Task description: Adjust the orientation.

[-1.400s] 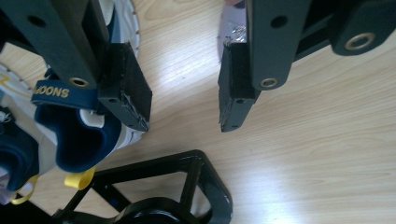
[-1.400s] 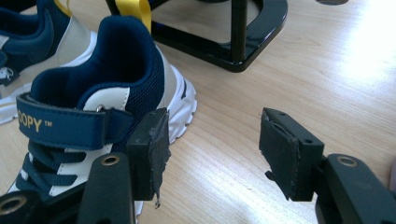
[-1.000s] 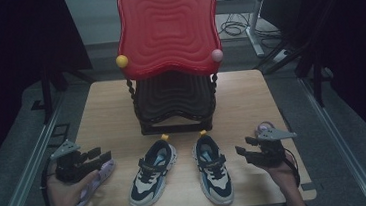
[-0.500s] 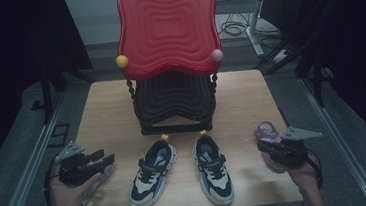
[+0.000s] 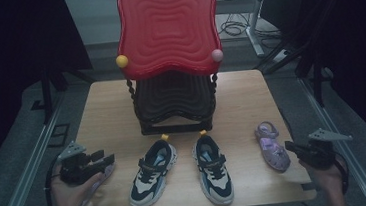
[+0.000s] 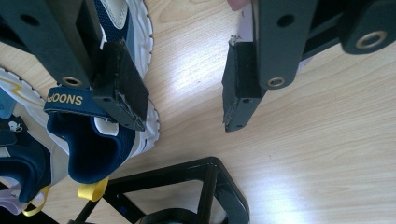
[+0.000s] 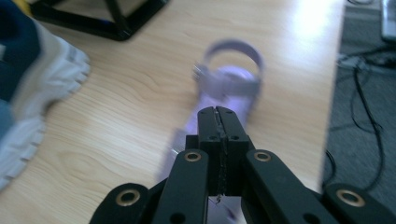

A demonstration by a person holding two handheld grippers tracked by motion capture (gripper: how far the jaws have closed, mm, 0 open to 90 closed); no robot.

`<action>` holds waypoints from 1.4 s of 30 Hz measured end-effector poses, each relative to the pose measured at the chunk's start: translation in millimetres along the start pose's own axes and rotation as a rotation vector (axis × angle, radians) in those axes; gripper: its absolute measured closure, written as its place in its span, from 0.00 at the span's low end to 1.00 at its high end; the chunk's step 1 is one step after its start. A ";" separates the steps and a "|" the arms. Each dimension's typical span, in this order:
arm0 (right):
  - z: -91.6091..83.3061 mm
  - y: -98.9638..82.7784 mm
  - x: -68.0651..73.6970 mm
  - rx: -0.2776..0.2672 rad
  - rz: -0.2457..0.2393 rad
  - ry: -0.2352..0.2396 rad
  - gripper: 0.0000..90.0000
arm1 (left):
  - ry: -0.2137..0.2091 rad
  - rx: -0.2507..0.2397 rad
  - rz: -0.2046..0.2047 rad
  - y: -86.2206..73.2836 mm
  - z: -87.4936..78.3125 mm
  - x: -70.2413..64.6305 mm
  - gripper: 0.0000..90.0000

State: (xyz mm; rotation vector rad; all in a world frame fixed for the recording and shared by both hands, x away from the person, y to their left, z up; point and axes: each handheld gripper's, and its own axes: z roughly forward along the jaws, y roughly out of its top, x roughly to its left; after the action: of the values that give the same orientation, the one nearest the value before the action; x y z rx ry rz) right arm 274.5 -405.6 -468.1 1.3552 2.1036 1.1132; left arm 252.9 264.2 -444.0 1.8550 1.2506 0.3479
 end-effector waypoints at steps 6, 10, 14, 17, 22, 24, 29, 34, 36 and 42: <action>7.1 -17.4 -17.9 0.055 0.007 -0.020 1.00 | 0.000 0.015 0.005 -0.9 5.0 -1.3 0.56; 10.6 -22.2 -22.0 0.080 0.003 -0.019 1.00 | -0.001 0.024 0.013 -0.7 7.0 -3.3 0.56; 15.0 -25.7 -23.9 0.100 -0.002 -0.021 1.00 | -0.002 0.023 0.015 -1.0 7.5 -4.6 0.56; 21.1 -27.9 -23.0 0.123 -0.005 -0.017 1.00 | 0.006 0.014 0.018 -1.2 6.8 -5.2 0.57; 23.2 -27.9 -20.6 0.137 -0.015 -0.013 1.00 | 0.016 -0.012 0.029 -0.4 4.4 -7.4 0.57; 23.5 -27.4 -18.8 0.143 -0.024 -0.008 1.00 | 0.017 -0.013 0.029 -0.5 4.2 -7.5 0.57; 24.7 -24.1 -11.2 0.162 -0.053 0.003 1.00 | 0.018 -0.007 0.029 -1.1 5.5 -7.1 0.57; 24.6 -19.7 -2.7 0.184 -0.087 0.004 1.00 | 0.016 -0.004 0.027 -1.5 6.6 -7.7 0.57; 25.2 -18.7 -0.3 0.191 -0.092 0.010 1.00 | 0.017 -0.003 0.028 -1.7 7.1 -7.8 0.57; 26.9 -15.6 7.3 0.206 -0.112 0.027 1.00 | 0.015 0.001 0.028 -2.2 8.0 -7.5 0.57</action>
State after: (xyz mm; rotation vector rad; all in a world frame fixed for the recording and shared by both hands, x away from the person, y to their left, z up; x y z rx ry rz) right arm 280.8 -391.5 -496.0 1.2987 2.3352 0.8952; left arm 253.1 254.1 -448.9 1.8755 1.2361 0.3770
